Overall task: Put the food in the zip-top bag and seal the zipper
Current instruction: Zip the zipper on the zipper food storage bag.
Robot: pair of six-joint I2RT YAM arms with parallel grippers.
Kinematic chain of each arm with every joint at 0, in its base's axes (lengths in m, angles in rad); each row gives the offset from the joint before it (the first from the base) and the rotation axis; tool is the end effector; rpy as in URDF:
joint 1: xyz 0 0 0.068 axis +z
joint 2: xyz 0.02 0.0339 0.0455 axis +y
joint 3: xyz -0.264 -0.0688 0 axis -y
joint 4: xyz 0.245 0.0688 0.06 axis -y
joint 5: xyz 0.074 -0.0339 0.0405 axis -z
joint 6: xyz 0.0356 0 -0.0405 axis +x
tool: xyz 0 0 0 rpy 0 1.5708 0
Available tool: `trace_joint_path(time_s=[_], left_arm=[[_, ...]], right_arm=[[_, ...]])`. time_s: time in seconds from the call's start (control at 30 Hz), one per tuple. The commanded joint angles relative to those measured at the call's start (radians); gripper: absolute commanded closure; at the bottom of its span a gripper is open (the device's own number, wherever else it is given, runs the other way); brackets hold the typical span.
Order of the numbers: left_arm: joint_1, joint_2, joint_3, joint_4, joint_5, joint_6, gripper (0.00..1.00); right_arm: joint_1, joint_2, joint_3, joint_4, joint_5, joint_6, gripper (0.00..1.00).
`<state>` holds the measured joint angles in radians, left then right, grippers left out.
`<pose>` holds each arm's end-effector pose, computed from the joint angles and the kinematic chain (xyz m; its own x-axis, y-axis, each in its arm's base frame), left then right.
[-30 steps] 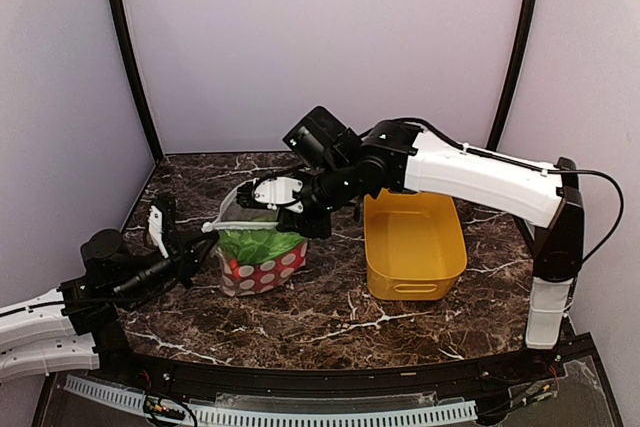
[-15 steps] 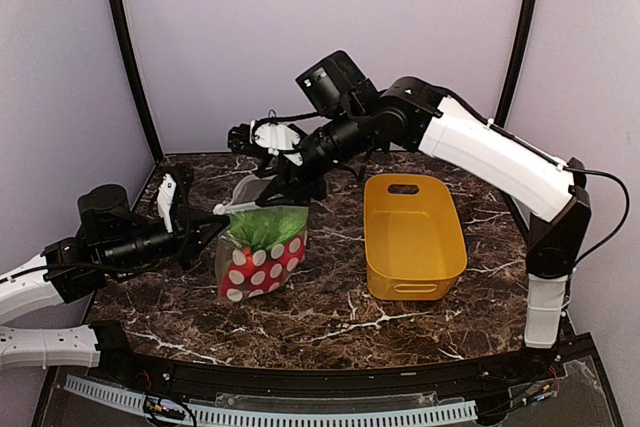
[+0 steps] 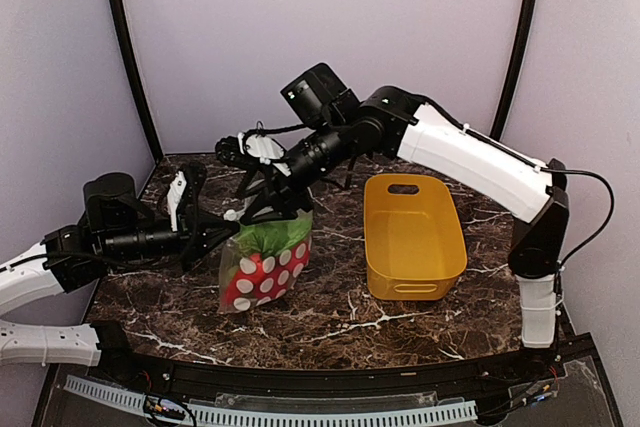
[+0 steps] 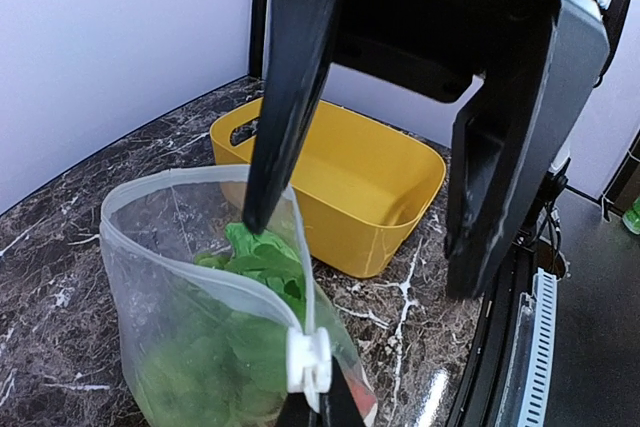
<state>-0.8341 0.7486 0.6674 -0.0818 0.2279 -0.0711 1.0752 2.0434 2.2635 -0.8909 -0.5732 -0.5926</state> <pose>0.1169 -0.1409 0.3155 -0.1707 0.0851 -0.9816 0.8614 0.4966 -0.1067 0.1959 0.4029 0.3960 0.2804 -0.4680 -0.8380 -0.9457 -0.2840 -0.1579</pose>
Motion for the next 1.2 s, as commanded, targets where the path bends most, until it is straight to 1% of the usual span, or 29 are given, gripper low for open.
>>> trace_joint_path(time_s=[0.0, 0.23, 0.53, 0.67, 0.73, 0.8, 0.93, 1.07, 1.17], left_arm=[[-0.002, 0.002, 0.05, -0.014, 0.053, 0.02, 0.99], [-0.005, -0.003, 0.046, -0.023, 0.044, 0.022, 0.99], [-0.005, -0.02, 0.027, -0.014, 0.018, 0.016, 0.99], [-0.004, -0.024, 0.025, -0.015, 0.012, 0.017, 0.99], [-0.005, -0.024, 0.024, -0.013, 0.013, 0.017, 0.99], [-0.005, -0.023, 0.024, -0.016, 0.012, 0.017, 0.99], [-0.005, -0.027, 0.023, -0.017, 0.008, 0.017, 0.99], [-0.005, -0.028, 0.02, -0.023, -0.005, 0.02, 0.99], [-0.005, -0.025, 0.017, -0.032, -0.015, 0.021, 0.99]], right_arm=[[0.011, 0.043, 0.043, 0.005, -0.08, 0.009, 0.51], [0.011, 0.072, 0.056, 0.007, -0.106, 0.018, 0.54], [0.013, 0.084, 0.056, 0.01, -0.117, 0.025, 0.69], [0.013, 0.094, 0.059, 0.014, -0.101, 0.027, 0.68], [0.012, 0.098, 0.059, 0.023, -0.088, 0.036, 0.65], [0.014, 0.104, 0.061, 0.031, -0.081, 0.038, 0.64], [0.014, 0.11, 0.064, 0.039, -0.081, 0.041, 0.68], [0.014, 0.11, 0.067, 0.038, -0.086, 0.045, 0.76], [0.012, 0.106, 0.064, 0.039, -0.088, 0.047, 0.78]])
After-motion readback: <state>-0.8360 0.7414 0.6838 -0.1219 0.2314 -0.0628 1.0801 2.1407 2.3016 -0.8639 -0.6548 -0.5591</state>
